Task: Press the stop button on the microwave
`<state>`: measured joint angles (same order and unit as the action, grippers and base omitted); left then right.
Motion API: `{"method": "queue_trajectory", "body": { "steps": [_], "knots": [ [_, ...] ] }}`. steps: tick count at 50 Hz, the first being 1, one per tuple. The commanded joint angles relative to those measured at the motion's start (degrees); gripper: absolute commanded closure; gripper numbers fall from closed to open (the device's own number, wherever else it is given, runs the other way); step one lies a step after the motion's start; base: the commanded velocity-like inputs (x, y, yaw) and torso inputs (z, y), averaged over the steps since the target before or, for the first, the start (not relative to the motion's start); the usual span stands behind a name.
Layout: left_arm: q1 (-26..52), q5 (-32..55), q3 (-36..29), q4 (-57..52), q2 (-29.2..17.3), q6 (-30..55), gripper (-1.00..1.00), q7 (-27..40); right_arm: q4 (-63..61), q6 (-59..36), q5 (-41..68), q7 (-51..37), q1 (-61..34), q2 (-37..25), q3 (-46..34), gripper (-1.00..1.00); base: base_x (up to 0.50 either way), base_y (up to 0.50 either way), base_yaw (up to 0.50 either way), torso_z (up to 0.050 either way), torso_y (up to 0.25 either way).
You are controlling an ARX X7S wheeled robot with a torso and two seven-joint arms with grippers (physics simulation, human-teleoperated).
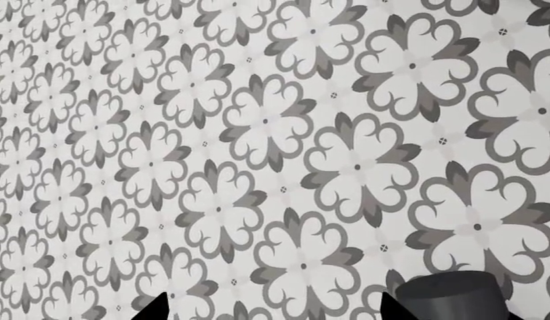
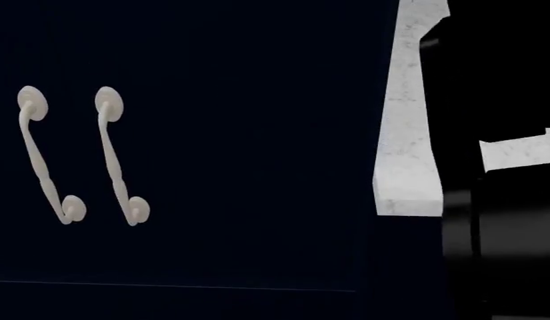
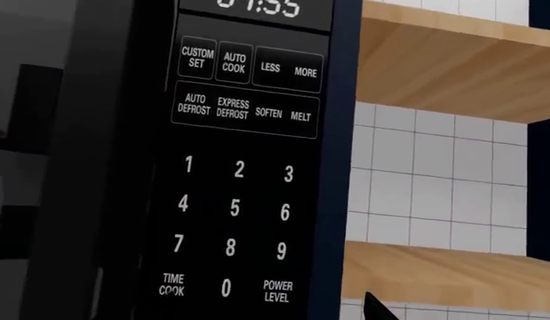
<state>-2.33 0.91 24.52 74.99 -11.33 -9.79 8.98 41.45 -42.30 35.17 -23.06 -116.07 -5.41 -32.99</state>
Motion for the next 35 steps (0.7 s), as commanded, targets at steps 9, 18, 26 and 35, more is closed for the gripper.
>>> {"method": "queue_trajectory", "body": {
  "steps": [9,18,26,35],
  "knots": [
    [0.00,0.00,0.00,0.00,0.00,0.00,-1.00,0.00,12.29,4.79,-0.96,3.32,-5.04,3.33,-1.13,-1.00,0.00,0.00,0.00,0.048,0.138],
    [0.00,0.00,0.00,0.00,0.00,0.00,-1.00,0.00,15.20,8.09,-1.54,4.36,-6.49,3.99,-2.45,-1.00,0.00,0.00,0.00,0.048,0.139],
    [0.00,0.00,0.00,0.00,0.00,0.00,-1.00,0.00,19.62,10.64,-3.02,5.21,-10.93,5.29,-5.87,-1.00,0.36,-0.22,0.00,0.048,0.138],
    [0.00,0.00,0.00,0.00,0.00,0.00,-1.00,0.00,15.20,7.49,5.87,3.66,-18.80,4.61,-11.52,-1.00,0.00,0.00,0.00,0.048,0.139]
  ]
}}
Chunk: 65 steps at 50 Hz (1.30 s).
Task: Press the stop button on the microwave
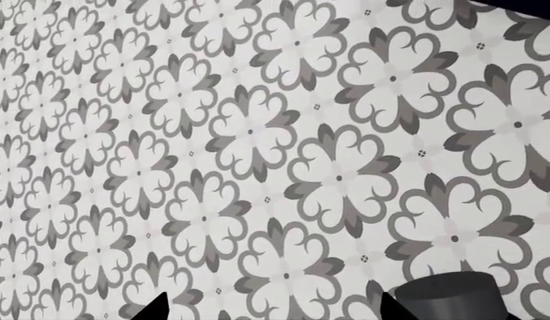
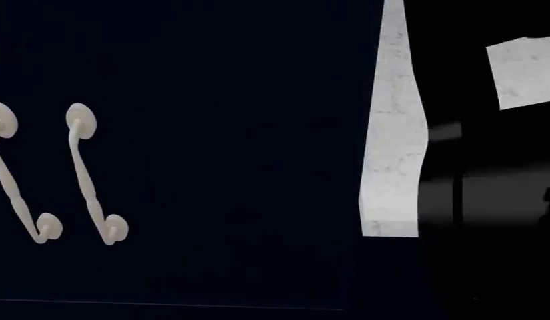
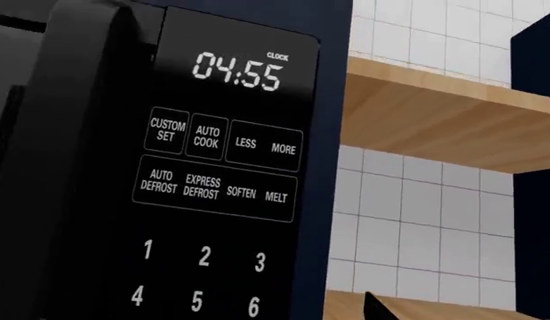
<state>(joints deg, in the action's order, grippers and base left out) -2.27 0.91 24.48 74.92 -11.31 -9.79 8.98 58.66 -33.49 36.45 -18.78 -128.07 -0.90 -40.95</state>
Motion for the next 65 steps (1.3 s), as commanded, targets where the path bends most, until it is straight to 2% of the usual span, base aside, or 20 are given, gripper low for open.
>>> {"method": "queue_trajectory", "body": {
  "steps": [1,8,44,65],
  "knots": [
    [-0.06,0.00,0.04,0.08,-0.02,0.00,-1.00,0.01,-2.97,-2.14,4.38,-0.67,-6.77,-0.03,-2.88,-1.00,0.00,0.00,0.00,0.048,0.139],
    [-0.06,0.00,0.04,0.08,-0.02,0.00,-1.00,0.01,-8.55,-4.46,5.88,-3.22,-3.27,-1.54,1.02,-1.00,0.00,0.00,0.00,0.048,0.139],
    [-0.06,0.00,0.04,0.08,-0.02,0.00,-1.00,0.01,-10.59,-1.27,6.14,-1.88,-0.93,-2.21,-0.04,-1.00,0.10,-0.05,0.00,0.048,0.137],
    [-0.06,0.00,0.04,0.08,-0.02,0.00,-1.00,0.01,-11.29,-3.19,7.04,-3.92,0.03,-2.67,0.45,-1.00,0.00,0.00,0.00,0.000,0.000]
  ]
}}
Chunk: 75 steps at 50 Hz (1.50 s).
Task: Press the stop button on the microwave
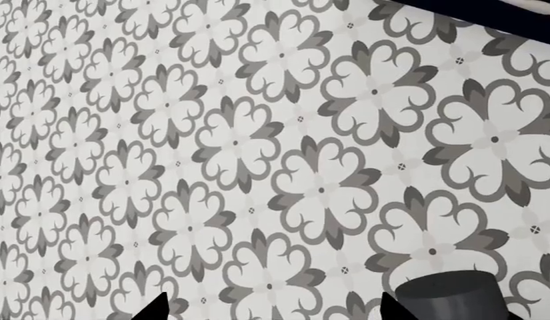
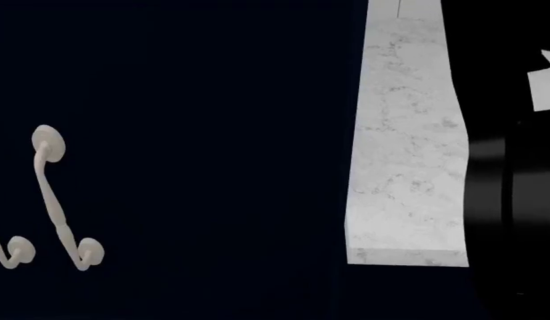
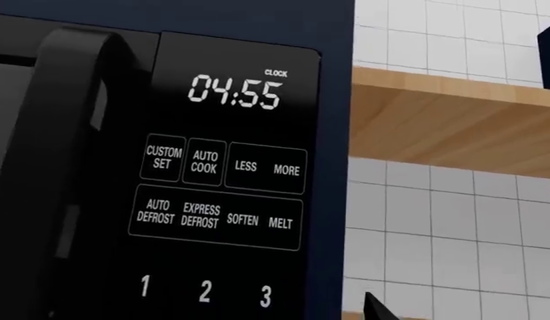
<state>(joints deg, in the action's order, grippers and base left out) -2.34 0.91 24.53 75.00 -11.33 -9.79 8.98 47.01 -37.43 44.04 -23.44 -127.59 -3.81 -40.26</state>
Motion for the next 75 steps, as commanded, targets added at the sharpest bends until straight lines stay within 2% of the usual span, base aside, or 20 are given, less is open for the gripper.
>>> {"method": "queue_trajectory", "body": {
  "steps": [1,9,10,32,40,52,67,68,75],
  "knots": [
    [0.01,0.00,-0.01,-0.01,0.00,0.00,-1.00,0.00,0.35,0.75,-0.56,0.73,-0.45,0.24,-0.24,-1.00,0.00,0.00,0.00,0.000,0.000],
    [0.01,0.00,-0.01,-0.01,0.00,0.00,-1.00,0.00,0.35,0.75,-0.56,0.73,-0.45,0.24,-0.24,-1.00,0.00,0.00,0.00,0.000,0.000],
    [-5.28,7.57,2.77,-53.46,9.92,13.60,-1.00,-21.00,-1.07,-2.65,-9.72,3.34,1.13,2.04,7.77,-1.00,0.00,0.00,0.00,0.000,0.000],
    [-5.28,7.57,2.77,-53.46,9.92,13.60,-1.00,-21.00,-4.26,-5.16,-7.60,1.08,1.86,0.64,7.22,-1.00,0.00,0.00,0.00,0.000,0.000],
    [-5.28,7.57,2.77,-53.46,9.92,13.60,-1.00,-21.00,-12.21,-11.10,-4.48,-1.91,2.50,-1.60,8.75,-1.00,0.00,0.00,0.00,0.000,0.000],
    [-5.28,7.57,2.77,-53.46,9.92,13.60,-1.00,-21.00,-25.74,-18.33,1.49,-7.28,8.88,-5.04,12.04,-1.00,0.00,0.00,0.00,0.000,0.000],
    [-5.28,7.57,2.77,-53.46,9.92,13.60,-1.00,-21.00,-30.29,-20.22,4.05,-9.45,13.21,-6.47,13.21,-1.00,0.00,0.00,0.00,0.000,0.000],
    [-5.28,7.57,2.77,-53.46,9.92,13.60,-1.00,-21.00,-30.64,-20.57,4.46,-9.96,13.52,-6.44,13.59,1.00,0.00,0.00,0.00,0.000,0.000],
    [-5.28,7.57,2.77,-53.46,9.92,13.60,-1.00,-21.00,-32.97,-22.13,7.06,-11.61,13.92,-7.06,16.13,1.00,0.00,0.00,0.00,0.000,0.000]
  ]
}}
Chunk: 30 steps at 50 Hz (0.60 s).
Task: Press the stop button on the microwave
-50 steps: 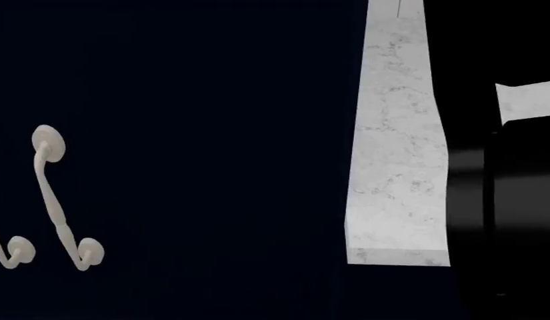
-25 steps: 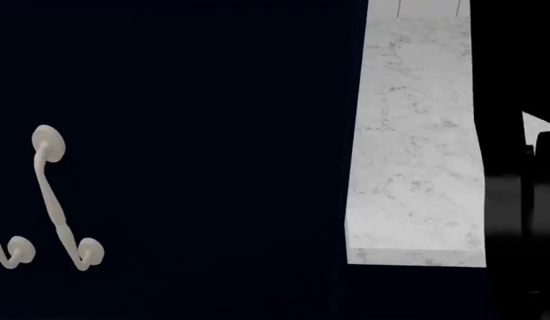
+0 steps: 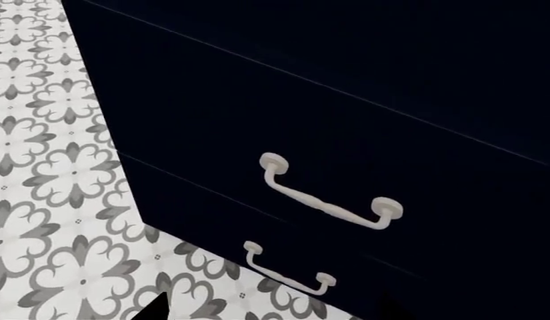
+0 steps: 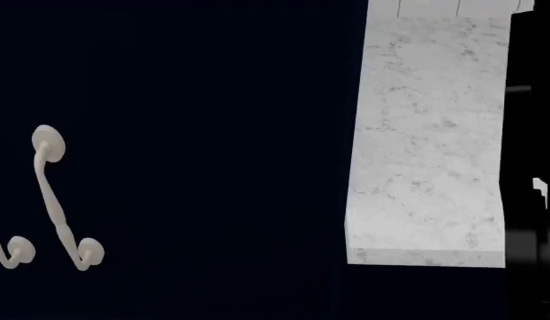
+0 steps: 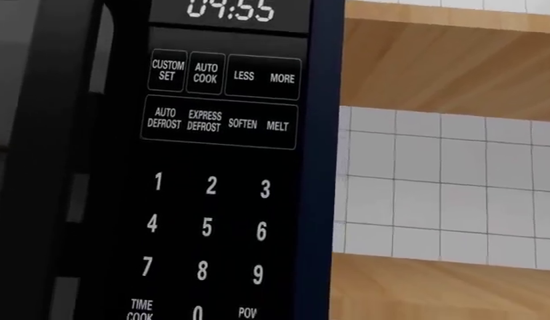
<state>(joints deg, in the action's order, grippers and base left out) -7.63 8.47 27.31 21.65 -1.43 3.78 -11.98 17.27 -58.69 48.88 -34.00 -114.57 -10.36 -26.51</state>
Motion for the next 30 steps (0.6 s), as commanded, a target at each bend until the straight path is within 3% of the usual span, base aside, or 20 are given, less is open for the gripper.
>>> {"method": "queue_trajectory", "body": {
  "steps": [1,30],
  "knots": [
    [0.01,0.01,-0.01,-0.12,0.02,0.02,-1.00,-0.03,-3.71,-1.08,2.72,-1.40,0.95,-0.58,2.92,1.00,0.00,0.00,0.00,0.000,0.000],
    [0.01,0.01,-0.01,-0.12,0.02,0.02,-1.00,-0.03,-11.84,-3.59,7.62,-6.49,8.28,-2.47,4.90,1.00,0.00,0.00,0.00,0.000,0.000]
  ]
}}
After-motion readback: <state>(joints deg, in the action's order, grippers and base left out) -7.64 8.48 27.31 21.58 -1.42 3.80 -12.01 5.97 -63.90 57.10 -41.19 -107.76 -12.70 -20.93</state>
